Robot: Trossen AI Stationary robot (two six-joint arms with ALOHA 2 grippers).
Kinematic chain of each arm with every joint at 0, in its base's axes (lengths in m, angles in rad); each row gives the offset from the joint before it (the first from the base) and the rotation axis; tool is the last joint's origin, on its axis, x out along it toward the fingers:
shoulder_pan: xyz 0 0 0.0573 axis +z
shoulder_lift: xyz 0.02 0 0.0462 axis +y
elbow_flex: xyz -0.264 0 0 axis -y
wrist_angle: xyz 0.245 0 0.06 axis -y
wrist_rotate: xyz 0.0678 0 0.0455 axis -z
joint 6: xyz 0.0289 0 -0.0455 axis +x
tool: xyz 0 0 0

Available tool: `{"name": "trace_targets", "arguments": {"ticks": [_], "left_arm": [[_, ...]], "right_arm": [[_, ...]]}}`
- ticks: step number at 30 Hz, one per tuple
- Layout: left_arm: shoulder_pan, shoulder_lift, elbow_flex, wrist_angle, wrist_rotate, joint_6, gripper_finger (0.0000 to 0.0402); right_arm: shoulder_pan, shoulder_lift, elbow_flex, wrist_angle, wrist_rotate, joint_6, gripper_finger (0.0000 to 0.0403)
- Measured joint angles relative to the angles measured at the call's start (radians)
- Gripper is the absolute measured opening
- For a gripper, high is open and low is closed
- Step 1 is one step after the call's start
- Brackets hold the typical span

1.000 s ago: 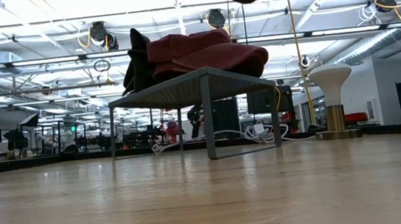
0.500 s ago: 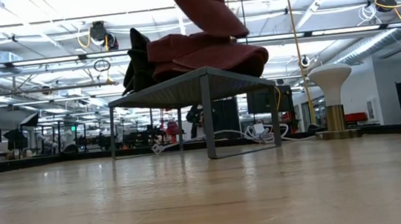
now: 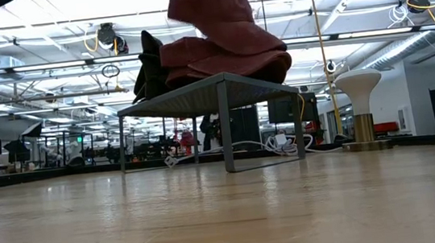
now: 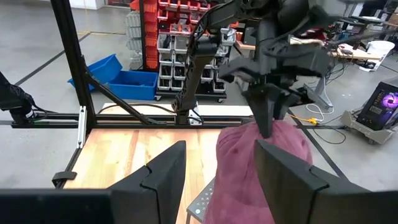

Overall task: Pick & Place hat
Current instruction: Stack the red cap on the red cap on the shelf

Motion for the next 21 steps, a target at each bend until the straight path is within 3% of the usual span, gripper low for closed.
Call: {"name": "trace_targets", "arguments": {"ticks": [9,12,21], "left_arm": [[0.026,0.028,0.0,-0.103,-0.15,0.084,0.0046],[0.038,0.033,-0.001,-0.118,-0.165,0.082,0.0046],[0.063,0.049,0.0,-0.226,-0.337,0.029,0.0046]], "right_arm": [[0.0,0.011,0.0,0.007,0.003,0.0,0.018],[0.0,0.018,0.0,0.007,0.003,0.0,0.018],[0.0,0.041,0.0,0.007,0.004,-0.012,0.018]]}}
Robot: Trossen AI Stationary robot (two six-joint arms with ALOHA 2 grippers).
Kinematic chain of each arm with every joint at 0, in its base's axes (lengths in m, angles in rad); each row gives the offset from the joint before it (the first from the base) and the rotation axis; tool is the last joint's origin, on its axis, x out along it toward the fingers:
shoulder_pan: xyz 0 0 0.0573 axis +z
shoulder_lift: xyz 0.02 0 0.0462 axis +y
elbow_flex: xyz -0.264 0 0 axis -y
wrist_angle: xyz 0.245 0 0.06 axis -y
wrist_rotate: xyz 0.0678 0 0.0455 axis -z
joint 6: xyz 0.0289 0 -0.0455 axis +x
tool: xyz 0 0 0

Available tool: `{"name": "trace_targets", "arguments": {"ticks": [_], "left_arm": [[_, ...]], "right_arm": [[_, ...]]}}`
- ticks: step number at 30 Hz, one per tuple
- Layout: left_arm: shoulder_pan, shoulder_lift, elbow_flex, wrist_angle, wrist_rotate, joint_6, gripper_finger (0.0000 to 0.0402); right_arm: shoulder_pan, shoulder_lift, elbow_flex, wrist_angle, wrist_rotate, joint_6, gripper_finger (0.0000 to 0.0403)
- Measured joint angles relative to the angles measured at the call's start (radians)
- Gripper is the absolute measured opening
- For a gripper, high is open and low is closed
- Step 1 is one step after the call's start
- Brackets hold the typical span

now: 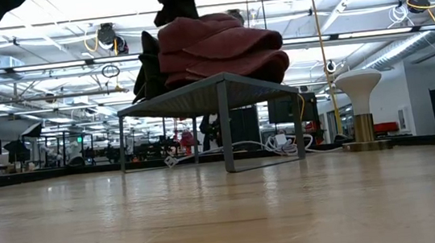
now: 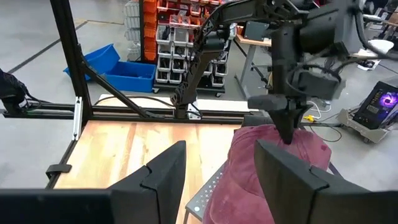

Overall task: Pick & Place hat
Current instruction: Stack the red cap on the red cap on the shelf

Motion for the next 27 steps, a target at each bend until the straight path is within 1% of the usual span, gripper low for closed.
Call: {"name": "trace_targets", "arguments": {"ticks": [2,6,12,17,18,23,27], "left_arm": [[0.0,0.006,0.0,-0.008,-0.004,-0.002,0.0046],[-0.015,0.034,0.0,-0.001,-0.005,-0.005,0.0046],[-0.024,0.086,0.0,-0.036,-0.015,-0.033,0.0046],[-0.024,0.095,-0.001,-0.041,-0.036,-0.058,0.0051],[-0.024,0.096,-0.001,-0.038,-0.034,-0.057,0.0062],[-0.024,0.097,-0.001,-0.04,-0.032,-0.071,0.0144],[-0.024,0.097,-0.001,-0.041,-0.031,-0.084,0.0202]], "right_arm": [[0.0,0.009,0.0,0.0,0.006,-0.005,0.018],[0.0,0.043,0.0,-0.001,0.077,-0.001,0.018],[0.0,0.079,0.0,-0.001,0.081,-0.037,0.018],[0.0,0.093,0.0,0.0,0.078,-0.034,0.018],[0.0,0.093,0.0,-0.001,0.077,-0.033,0.018],[0.0,0.093,0.0,-0.001,0.075,-0.033,0.018],[0.0,0.093,0.0,-0.001,0.075,-0.033,0.018]]}}
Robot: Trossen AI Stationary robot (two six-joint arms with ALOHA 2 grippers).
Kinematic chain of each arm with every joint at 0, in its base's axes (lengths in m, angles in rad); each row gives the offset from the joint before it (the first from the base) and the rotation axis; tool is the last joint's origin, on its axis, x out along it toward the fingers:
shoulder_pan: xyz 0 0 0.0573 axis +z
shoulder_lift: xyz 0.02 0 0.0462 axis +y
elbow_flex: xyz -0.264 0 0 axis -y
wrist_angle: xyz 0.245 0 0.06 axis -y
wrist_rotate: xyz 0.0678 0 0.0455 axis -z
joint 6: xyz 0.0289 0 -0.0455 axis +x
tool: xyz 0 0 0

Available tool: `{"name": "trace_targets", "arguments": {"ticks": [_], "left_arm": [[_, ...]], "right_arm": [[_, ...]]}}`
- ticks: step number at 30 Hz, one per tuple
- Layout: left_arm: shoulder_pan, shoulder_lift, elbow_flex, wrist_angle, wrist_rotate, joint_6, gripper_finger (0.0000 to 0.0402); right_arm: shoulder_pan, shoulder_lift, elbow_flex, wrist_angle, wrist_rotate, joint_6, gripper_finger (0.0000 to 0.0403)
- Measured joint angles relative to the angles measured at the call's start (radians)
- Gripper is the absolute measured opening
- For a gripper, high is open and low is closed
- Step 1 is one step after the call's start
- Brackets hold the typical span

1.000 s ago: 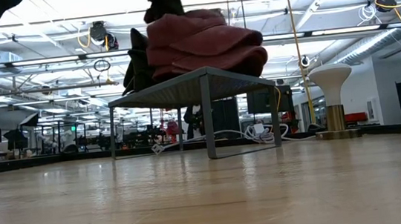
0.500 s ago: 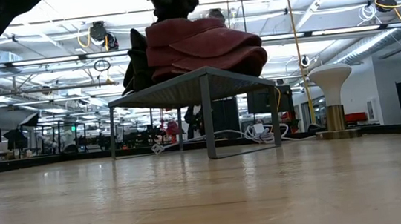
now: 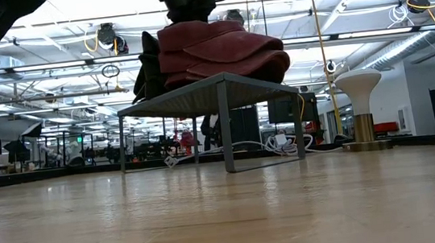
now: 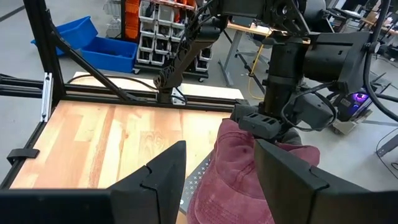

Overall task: Pick & Place hat
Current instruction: Stack the red cap on the red cap on the shelf

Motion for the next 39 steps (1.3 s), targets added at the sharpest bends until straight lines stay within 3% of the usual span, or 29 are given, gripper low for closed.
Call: {"name": "trace_targets", "arguments": {"ticks": [8,14,25,29,39], "left_arm": [[0.003,-0.031,0.0,0.009,-0.016,-0.025,0.0283],[0.002,-0.094,0.0,0.035,-0.147,-0.017,0.0302],[-0.048,-0.158,0.0,0.238,-0.1,0.071,0.0287],[-0.07,-0.122,0.001,0.255,-0.081,0.108,0.0278],[-0.102,-0.003,0.001,0.206,-0.152,0.09,0.0254]], "right_arm": [[0.0,0.0,0.0,0.0,0.0,0.0,0.018],[0.0,0.0,0.0,0.0,-0.001,0.0,0.018],[0.0,0.0,0.0,0.0,0.003,0.013,0.018],[0.0,0.0,0.0,-0.002,0.002,0.042,0.018],[0.0,0.0,0.0,-0.003,-0.001,0.045,0.018]]}}
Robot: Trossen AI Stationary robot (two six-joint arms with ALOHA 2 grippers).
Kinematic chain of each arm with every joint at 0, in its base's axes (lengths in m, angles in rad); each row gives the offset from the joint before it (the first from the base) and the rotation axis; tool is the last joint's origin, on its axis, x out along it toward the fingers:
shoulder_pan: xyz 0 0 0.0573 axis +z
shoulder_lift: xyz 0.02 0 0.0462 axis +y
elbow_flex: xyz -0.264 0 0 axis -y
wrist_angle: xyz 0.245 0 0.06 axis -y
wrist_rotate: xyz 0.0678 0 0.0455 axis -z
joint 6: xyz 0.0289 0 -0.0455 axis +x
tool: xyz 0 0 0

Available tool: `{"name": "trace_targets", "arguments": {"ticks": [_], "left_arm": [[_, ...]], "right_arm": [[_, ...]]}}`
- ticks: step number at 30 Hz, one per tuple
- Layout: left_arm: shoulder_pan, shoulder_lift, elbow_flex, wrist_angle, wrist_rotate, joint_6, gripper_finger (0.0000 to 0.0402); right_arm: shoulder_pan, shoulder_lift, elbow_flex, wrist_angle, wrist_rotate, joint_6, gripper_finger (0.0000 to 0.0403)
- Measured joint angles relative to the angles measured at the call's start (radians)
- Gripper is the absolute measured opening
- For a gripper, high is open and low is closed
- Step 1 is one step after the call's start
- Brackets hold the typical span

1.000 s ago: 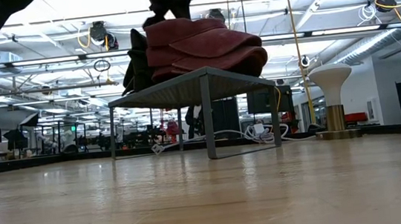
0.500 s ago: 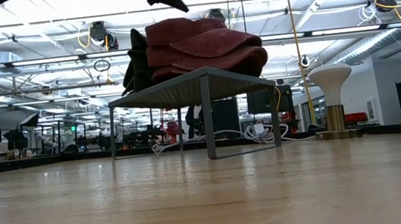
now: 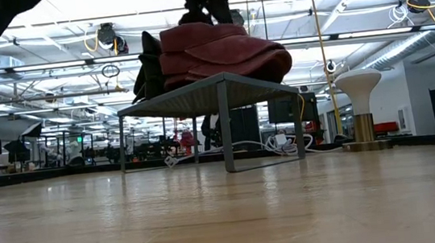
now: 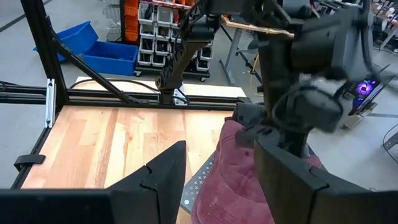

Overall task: Pick & Place hat
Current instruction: Stack the red cap on the red cap on the shelf, then return to Home Position

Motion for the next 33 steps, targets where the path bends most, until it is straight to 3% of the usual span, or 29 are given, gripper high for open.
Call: {"name": "trace_targets", "arguments": {"ticks": [19,28,33], "left_arm": [[-0.002,0.071,0.0,-0.034,-0.055,-0.007,0.0239],[0.002,-0.029,-0.002,-0.021,-0.073,-0.004,0.0241],[-0.001,-0.09,-0.001,-0.049,-0.073,0.003,0.0241]], "right_arm": [[0.0,0.0,0.0,0.0,0.0,-0.003,0.018],[0.0,0.0,0.0,0.003,0.002,-0.059,0.018],[0.0,0.0,0.0,0.003,0.081,-0.085,0.018]]}}
